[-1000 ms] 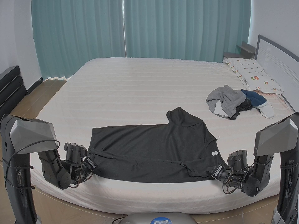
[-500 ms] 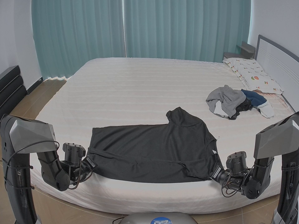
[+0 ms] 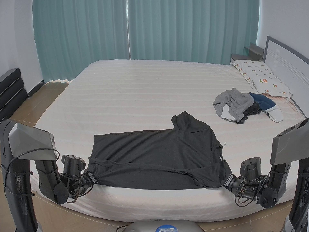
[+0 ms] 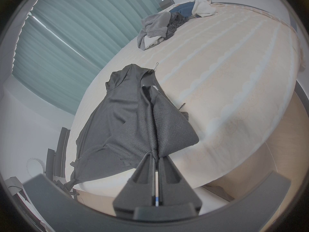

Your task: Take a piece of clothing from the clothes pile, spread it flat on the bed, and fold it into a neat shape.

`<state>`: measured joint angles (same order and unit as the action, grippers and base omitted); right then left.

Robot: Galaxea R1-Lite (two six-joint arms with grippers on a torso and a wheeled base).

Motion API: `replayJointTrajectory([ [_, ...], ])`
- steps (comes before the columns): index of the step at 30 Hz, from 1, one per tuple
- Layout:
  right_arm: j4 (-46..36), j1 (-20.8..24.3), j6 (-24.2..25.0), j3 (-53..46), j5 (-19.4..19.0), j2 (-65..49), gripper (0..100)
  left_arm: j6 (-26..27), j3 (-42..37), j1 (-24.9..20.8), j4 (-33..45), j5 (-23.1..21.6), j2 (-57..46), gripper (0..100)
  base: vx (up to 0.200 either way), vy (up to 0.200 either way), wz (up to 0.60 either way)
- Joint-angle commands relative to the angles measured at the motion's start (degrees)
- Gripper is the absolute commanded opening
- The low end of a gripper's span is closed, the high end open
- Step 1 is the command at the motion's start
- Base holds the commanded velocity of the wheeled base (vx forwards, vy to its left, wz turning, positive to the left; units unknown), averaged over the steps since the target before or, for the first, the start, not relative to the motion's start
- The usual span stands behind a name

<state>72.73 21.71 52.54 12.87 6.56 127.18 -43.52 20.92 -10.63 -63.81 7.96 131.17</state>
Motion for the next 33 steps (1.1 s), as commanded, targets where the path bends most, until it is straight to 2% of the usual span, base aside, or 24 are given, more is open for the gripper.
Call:
replayJointTrajectory([
  [1,-0.04,-0.09,-0.07,-0.66,-0.05,-1.59,0,0.72,-0.62,0.96,0.0,0.13,-0.21,0,0.0,0.0,0.0],
  [12,-0.04,-0.53,-0.42,-0.48,-0.05,-2.2,0,1.86,-0.62,2.46,0.61,-0.05,-2.5,0,0.0,0.0,0.0],
  [17,-0.04,-0.97,-2.44,0.05,-0.05,-2.38,0,2.65,-0.53,4.13,0.79,-0.4,-4.26,0,0.0,0.0,0.0],
  [23,-0.66,-1.15,-3.06,-0.83,-0.58,-4.05,0,3.62,-1.14,4.04,2.72,-0.49,-3.99,0,0.0,0.0,0.0],
  [26,-0.83,-1.15,-3.15,-1.45,-1.2,-2.99,0,5.9,-1.93,3.86,4.22,-0.58,-3.82,0,0.0,0.0,0.0],
  [33,0.04,-0.79,-5.08,-1.71,-1.64,0.7,0,6.87,-2.55,3.34,3.78,-0.67,-2.94,0,0.0,0.0,0.0],
])
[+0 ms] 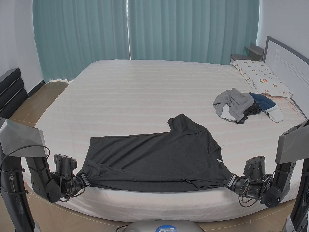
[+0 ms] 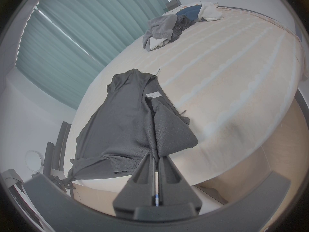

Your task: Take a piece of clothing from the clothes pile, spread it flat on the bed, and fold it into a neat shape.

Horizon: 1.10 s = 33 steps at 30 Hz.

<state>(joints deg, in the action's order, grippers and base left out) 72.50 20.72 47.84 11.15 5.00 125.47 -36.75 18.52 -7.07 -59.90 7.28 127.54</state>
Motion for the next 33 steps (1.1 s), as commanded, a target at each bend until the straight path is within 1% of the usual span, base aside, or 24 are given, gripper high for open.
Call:
replayJointTrajectory([
  [1,0.28,0.28,-0.46,0.18,-0.08,2.85,0,0.19,-0.06,-0.22,-0.21,0.02,0.96,0,0.0,0.0,0.0],
  [3,0.28,0.28,-0.73,0.45,-0.08,3.82,0,0.28,-0.24,-0.31,-0.21,0.02,1.57,0,0.0,0.0,0.0],
  [4,0.28,0.28,-0.99,0.54,-0.08,4.0,0,0.28,-0.24,-0.31,-0.3,0.02,1.66,100,0.0,0.0,0.0],
  [5,0.28,0.28,-0.99,0.54,-0.08,4.0,100,0.37,-0.24,-0.31,-0.3,0.02,1.66,100,0.0,0.0,0.0],
  [10,2.65,0.37,-0.99,-0.43,-0.08,2.33,100,0.46,-1.29,-0.31,-1.44,-0.16,0.96,100,0.0,0.0,0.0],
  [14,3.62,-0.33,-1.08,-2.1,-0.08,-1.28,100,0.72,-1.64,0.3,-1.44,-0.33,-2.12,100,0.0,0.0,0.0],
  [18,3.62,-2.09,-1.78,-3.33,-0.08,-4.62,100,0.72,-1.73,1.8,-0.92,-1.3,-6.07,100,0.0,0.0,0.0],
  [22,3.62,-5.69,-3.45,-3.68,-0.16,-5.76,100,0.63,-1.55,5.14,-0.48,-4.55,-11.7,100,0.0,0.0,0.0],
  [24,3.7,-6.93,-3.45,-3.16,-0.16,-5.93,100,0.63,-1.03,6.19,0.14,-5.87,-13.19,100,0.0,0.0,0.0],
  [26,4.06,-7.63,-3.45,-2.63,-0.43,-6.46,100,0.54,-0.41,6.28,1.11,-6.22,-13.72,100,0.0,0.0,0.0],
  [30,3.97,-7.54,-3.45,-0.34,-2.8,-6.55,100,0.63,1.43,5.84,3.04,-6.31,-13.81,100,0.0,0.0,0.0],
  [33,3.18,-7.19,-3.45,2.47,-2.98,-5.41,100,0.63,3.19,5.93,3.74,-6.4,-13.46,100,0.0,0.0,0.0],
])
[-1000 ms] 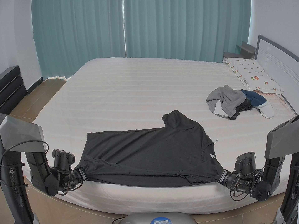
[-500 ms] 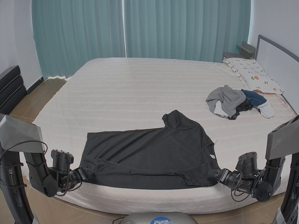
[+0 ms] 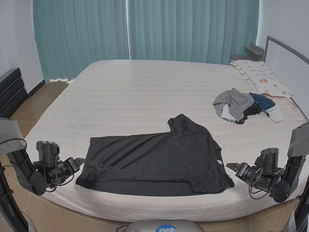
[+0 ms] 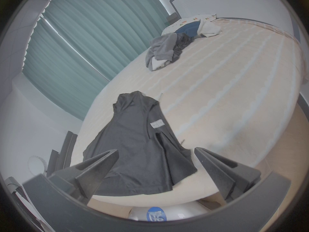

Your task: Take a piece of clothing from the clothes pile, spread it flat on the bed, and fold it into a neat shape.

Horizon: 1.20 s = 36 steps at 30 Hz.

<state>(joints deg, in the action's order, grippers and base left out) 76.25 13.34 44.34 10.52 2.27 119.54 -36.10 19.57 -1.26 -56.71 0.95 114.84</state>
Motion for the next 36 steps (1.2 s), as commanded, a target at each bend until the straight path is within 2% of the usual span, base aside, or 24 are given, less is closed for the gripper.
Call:
replayJointTrajectory([
  [1,-0.58,0.37,0.05,3.63,-0.25,1.22,100,-0.11,2.58,0.2,0.55,0.02,-0.67,100,0.0,0.0,0.0],
  [8,2.23,1.25,2.42,3.81,-1.3,5.0,100,-2.05,2.41,0.29,-0.07,0.54,-0.49,100,0.0,0.0,0.0],
  [11,3.73,1.17,3.04,3.19,-2.18,6.23,100,-3.28,2.76,0.55,-0.07,0.63,-0.4,100,0.2,-0.2,0.0],
  [14,5.84,1.17,3.21,2.93,-2.27,8.25,100,-3.19,2.76,0.64,0.02,0.63,-0.05,100,0.2,0.0,0.0],
  [29,7.07,1.34,3.21,2.05,-2.27,8.25,100,-3.01,3.02,0.46,-0.07,0.72,1.71,100,0.0,0.0,0.0],
  [32,7.07,1.34,3.21,1.96,-2.27,7.99,100,-3.01,3.02,0.46,-0.15,0.72,2.23,100,0.0,0.2,0.0],
  [36,7.07,1.34,3.21,1.87,-2.27,7.99,100,-2.93,3.11,0.46,-0.24,0.72,2.59,100,0.0,0.0,0.0],
])
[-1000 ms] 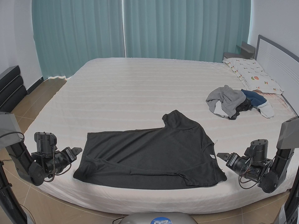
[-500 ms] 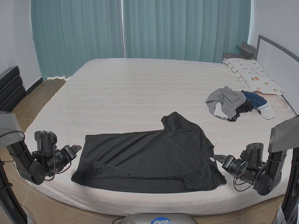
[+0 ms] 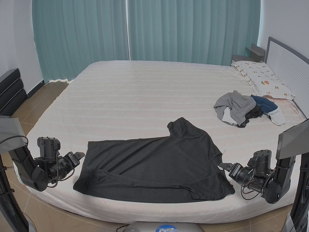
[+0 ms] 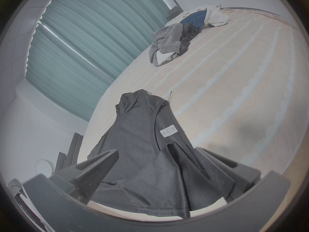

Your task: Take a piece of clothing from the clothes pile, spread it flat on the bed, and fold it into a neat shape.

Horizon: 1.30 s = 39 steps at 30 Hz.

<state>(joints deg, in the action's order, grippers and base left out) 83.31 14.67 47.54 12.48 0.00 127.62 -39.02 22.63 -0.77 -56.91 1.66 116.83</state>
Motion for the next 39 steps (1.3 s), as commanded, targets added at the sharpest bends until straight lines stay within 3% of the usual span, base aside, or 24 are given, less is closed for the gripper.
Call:
replayJointTrajectory([
  [1,0.01,0.01,0.01,-0.09,0.0,-0.09,100,0.0,0.14,-0.02,-0.05,0.01,0.59,100,0.0,0.0,0.0],
  [20,0.1,-0.16,0.01,-0.53,0.09,-1.15,100,-0.27,1.19,-0.37,0.04,0.19,2.35,100,0.0,0.0,0.0],
  [26,0.1,-0.08,0.01,-0.53,0.09,-1.24,100,-0.44,1.28,-0.29,-0.05,0.19,2.61,100,0.0,0.2,0.0],
  [39,0.1,-0.08,0.01,-0.53,0.09,-1.24,100,-0.53,1.37,-0.29,-0.05,0.1,2.96,100,0.0,0.0,0.0],
])
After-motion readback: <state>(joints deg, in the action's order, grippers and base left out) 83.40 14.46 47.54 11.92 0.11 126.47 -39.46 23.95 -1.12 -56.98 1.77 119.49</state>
